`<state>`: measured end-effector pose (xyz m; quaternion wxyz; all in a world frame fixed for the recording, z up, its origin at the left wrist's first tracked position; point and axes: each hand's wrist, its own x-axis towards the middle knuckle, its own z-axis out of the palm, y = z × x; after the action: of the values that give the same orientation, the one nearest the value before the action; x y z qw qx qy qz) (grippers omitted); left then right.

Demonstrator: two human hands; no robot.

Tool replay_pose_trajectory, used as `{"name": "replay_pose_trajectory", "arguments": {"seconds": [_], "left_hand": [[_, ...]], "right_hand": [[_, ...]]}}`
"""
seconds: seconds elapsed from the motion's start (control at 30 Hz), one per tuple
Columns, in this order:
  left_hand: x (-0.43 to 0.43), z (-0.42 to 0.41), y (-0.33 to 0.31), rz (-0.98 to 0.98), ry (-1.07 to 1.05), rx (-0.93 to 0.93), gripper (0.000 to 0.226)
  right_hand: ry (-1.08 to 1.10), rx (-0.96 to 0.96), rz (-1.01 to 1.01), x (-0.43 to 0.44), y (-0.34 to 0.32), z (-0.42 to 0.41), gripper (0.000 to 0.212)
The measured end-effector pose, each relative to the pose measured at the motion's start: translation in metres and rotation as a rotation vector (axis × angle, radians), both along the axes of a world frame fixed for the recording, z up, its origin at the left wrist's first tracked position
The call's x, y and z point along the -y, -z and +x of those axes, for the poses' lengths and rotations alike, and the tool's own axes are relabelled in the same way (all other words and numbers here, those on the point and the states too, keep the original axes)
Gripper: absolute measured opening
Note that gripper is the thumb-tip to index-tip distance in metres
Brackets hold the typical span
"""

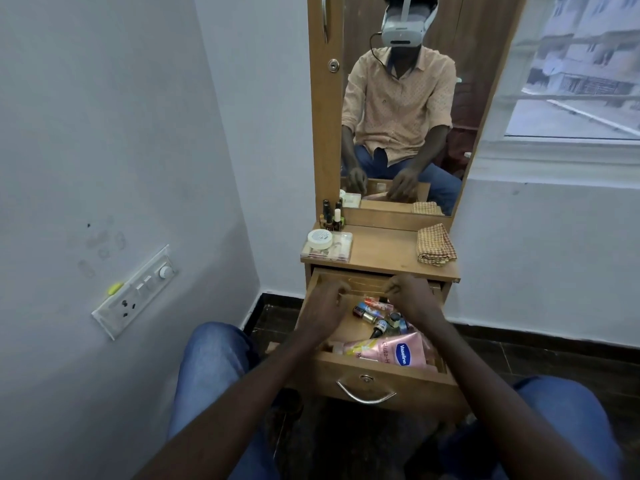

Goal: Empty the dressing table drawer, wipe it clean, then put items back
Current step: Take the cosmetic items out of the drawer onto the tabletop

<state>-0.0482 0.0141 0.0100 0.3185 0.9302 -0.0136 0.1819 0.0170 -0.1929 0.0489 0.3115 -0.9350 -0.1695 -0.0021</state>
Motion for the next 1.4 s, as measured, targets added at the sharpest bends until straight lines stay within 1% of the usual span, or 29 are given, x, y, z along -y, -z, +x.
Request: {"name": "replay_pose_trajectory", "arguments": {"seconds": [0.07,0.1,0.2,0.33,0.53,0.57,0.7,0.77,0.9,1.03,1.1,1.27,1.4], "left_hand": [[0.007,0.001,0.006,0.103,0.081,-0.181,0.031],[0.01,0.004,0.008,0.146,0.095,-0.239,0.036],[0.016,0.013,0.011,0.2,0.134,-0.324,0.043],[0.023,0.026,0.019,0.308,0.205,-0.304,0.042],[0.026,0.045,0.032,0.378,0.132,-0.219,0.035],[0.027,0.047,0.031,0.361,0.115,-0.214,0.032],[0.028,0.061,0.026,0.148,0.002,-0.248,0.017],[0.032,0.072,0.024,0.047,-0.055,-0.302,0.016],[0.047,0.088,0.036,-0.08,-0.141,-0.418,0.017],[0.056,0.095,0.045,-0.085,-0.265,-0.427,0.015],[0.056,0.098,0.044,-0.119,-0.3,-0.433,0.015],[0.054,0.1,0.042,-0.169,-0.328,-0.475,0.013],[0.052,0.099,0.034,-0.263,-0.333,-0.462,0.006]], "right_hand": [[-0.003,0.005,-0.082,-0.001,0.008,0.002,0.014],[-0.003,0.01,-0.114,-0.002,0.013,0.004,0.011],[0.003,0.027,-0.225,-0.002,0.022,0.009,0.01],[0.009,-0.009,-0.286,-0.001,0.027,0.021,0.011],[0.024,0.01,-0.358,-0.009,0.029,0.037,0.007],[0.035,0.021,-0.366,-0.011,0.029,0.039,0.008],[0.145,0.072,-0.4,-0.015,0.033,0.044,0.008],[0.181,0.054,-0.413,-0.013,0.036,0.046,0.006],[0.199,0.024,-0.393,-0.008,0.044,0.05,0.005],[0.162,0.025,-0.399,-0.006,0.052,0.053,0.005],[0.137,0.033,-0.395,-0.004,0.055,0.056,0.006],[0.102,0.049,-0.362,0.0,0.059,0.059,0.014],[0.073,0.047,-0.356,0.002,0.056,0.059,0.017]]}}
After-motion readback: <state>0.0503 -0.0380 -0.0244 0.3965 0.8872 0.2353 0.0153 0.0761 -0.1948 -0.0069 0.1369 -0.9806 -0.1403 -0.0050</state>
